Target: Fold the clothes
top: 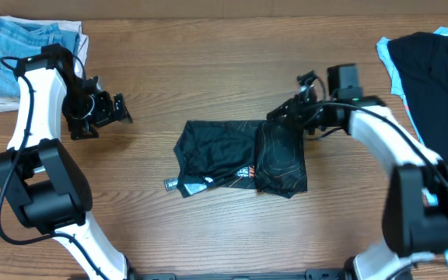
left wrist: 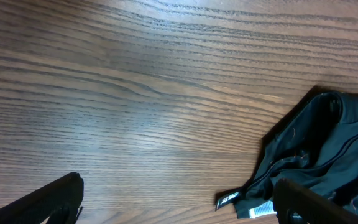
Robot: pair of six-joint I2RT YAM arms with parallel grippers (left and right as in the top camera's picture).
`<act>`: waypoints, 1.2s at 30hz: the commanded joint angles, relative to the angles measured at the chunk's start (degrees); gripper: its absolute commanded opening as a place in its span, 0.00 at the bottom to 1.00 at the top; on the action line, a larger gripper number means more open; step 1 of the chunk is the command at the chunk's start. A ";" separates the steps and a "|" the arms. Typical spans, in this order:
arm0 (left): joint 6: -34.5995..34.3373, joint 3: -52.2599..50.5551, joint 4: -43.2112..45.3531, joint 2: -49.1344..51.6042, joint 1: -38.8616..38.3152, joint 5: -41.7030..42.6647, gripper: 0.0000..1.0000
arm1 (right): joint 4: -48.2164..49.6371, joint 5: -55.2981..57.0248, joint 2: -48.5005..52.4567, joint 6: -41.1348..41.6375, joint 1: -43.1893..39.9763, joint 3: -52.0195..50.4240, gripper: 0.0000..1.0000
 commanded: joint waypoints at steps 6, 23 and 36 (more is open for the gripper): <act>-0.98 0.74 0.11 0.17 -0.28 0.83 1.00 | -13.97 -6.23 -1.60 -10.86 2.16 -1.97 0.16; -1.01 0.74 0.07 0.17 -0.28 0.85 1.00 | -18.29 -2.95 7.52 -6.34 2.75 -16.85 0.08; -1.01 0.74 0.04 0.17 -0.28 0.83 1.00 | -10.32 0.74 3.21 -0.28 2.54 -14.53 0.05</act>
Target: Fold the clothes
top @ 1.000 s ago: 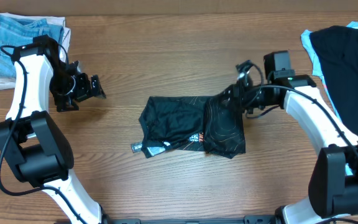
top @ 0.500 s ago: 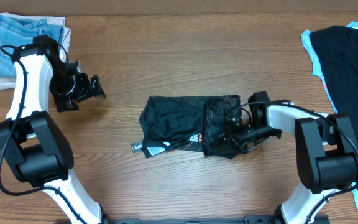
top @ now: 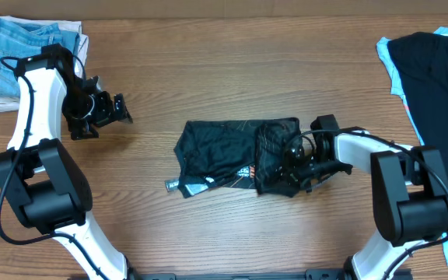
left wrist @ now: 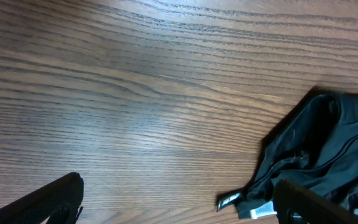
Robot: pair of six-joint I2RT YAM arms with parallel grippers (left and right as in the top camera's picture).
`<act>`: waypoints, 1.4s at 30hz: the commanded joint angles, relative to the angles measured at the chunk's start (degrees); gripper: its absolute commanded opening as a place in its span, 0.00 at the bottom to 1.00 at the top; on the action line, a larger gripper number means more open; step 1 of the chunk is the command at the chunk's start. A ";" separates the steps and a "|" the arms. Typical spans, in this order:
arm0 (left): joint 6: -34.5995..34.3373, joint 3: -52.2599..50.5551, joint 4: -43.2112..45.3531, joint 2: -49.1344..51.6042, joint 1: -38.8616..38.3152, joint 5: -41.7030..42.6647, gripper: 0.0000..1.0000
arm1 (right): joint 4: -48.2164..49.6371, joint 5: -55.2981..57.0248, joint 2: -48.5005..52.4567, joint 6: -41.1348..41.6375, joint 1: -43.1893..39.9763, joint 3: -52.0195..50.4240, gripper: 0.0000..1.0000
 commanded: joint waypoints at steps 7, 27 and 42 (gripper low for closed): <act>-1.01 0.76 -0.09 0.17 -0.28 0.83 1.00 | 1.70 4.68 -3.82 2.91 -0.17 8.81 0.13; -1.01 0.76 0.68 0.17 -0.28 0.83 1.00 | 20.39 15.08 1.11 3.72 -0.15 10.14 0.30; -0.98 0.76 0.28 0.17 -0.28 0.83 1.00 | 21.84 14.12 2.97 7.41 -0.15 15.91 0.17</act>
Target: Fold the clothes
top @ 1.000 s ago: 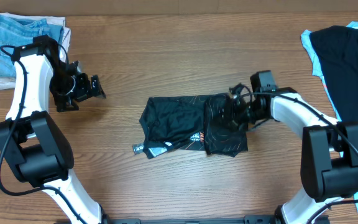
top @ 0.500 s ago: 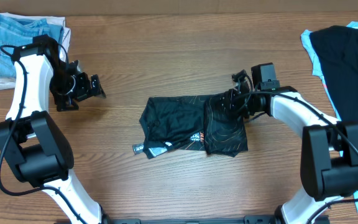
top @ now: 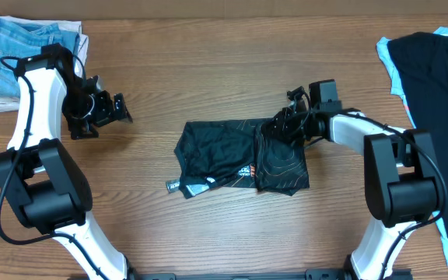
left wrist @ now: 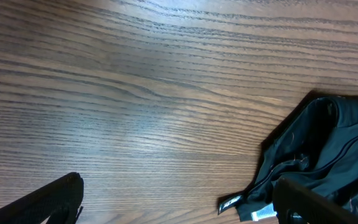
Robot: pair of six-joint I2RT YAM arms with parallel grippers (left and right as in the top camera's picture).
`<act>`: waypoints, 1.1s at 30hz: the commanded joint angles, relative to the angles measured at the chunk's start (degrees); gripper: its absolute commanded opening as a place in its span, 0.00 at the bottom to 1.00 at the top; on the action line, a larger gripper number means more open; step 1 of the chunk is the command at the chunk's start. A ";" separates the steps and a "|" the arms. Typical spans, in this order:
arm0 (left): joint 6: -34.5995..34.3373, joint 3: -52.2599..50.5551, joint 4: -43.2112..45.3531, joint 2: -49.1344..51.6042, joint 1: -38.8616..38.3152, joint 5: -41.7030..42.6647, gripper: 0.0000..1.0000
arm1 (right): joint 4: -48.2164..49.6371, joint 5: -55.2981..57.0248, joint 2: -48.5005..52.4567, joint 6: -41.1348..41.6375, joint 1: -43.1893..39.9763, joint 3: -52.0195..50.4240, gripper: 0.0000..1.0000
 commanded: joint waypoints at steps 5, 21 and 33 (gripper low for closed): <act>-0.98 0.74 -0.11 0.17 -0.28 0.81 1.00 | -12.87 2.05 -11.56 -1.60 -0.02 9.35 0.20; -1.01 0.74 0.28 0.17 -0.28 0.81 1.00 | -32.59 2.23 -16.63 -7.50 2.47 -2.10 0.19; -1.01 0.74 -0.07 0.17 -0.28 0.83 1.00 | -20.11 9.09 -16.63 7.02 2.82 -19.96 0.04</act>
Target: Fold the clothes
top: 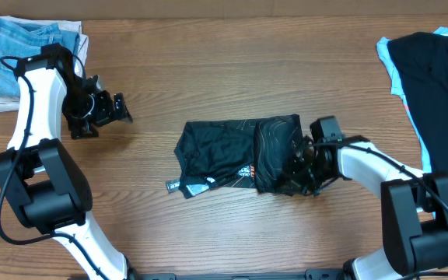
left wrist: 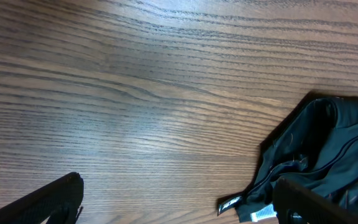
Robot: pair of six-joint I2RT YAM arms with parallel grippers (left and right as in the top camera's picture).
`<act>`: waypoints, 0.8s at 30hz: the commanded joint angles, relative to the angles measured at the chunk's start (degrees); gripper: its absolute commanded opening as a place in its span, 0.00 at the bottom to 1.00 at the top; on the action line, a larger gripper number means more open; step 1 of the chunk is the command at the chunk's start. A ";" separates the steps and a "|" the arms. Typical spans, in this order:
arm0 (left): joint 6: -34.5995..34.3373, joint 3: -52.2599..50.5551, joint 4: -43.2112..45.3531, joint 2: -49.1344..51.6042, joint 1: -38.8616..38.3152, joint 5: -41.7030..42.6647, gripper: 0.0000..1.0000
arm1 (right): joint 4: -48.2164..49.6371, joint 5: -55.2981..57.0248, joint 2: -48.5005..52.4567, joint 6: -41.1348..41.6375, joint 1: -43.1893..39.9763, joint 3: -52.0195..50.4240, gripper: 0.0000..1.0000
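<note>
A black garment (top: 236, 155) with thin orange lines lies folded in the middle of the wooden table (top: 208, 70); its right part is doubled over the left. My right gripper (top: 298, 167) sits low at the garment's right edge, near the lower corner. Its jaws are dark against the black cloth and hard to read. My left gripper (top: 113, 109) hangs open over bare wood, left of the garment. In the left wrist view the garment's left end (left wrist: 328, 143) and its tags show beside one of the wide-apart fingers (left wrist: 309, 196).
Folded blue jeans (top: 22, 43) lie on a white cloth at the far left corner. A heap of black and light blue clothes (top: 434, 78) covers the right side of the table.
My right gripper has moved from the garment's upper right corner to its lower right edge. The upper right corner now lies flat. The left arm has not moved.
My right gripper was at the garment's upper right corner, then at its lower right edge, then back at the upper corner, and now at the lower edge again. The garment stayed folded in the middle. My left gripper stayed open at the left.
</note>
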 commanded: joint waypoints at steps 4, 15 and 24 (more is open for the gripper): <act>-0.98 0.76 -0.55 0.17 -0.28 0.68 1.00 | 0.31 5.46 -0.59 6.56 0.00 -0.20 0.04; 7.58 0.61 -1.81 0.17 -0.66 8.96 1.00 | -16.52 9.90 -10.14 4.94 -0.02 18.82 0.44; 14.08 -8.24 1.36 0.17 -4.44 21.11 1.00 | -26.36 14.25 -10.73 2.25 -0.02 35.58 1.00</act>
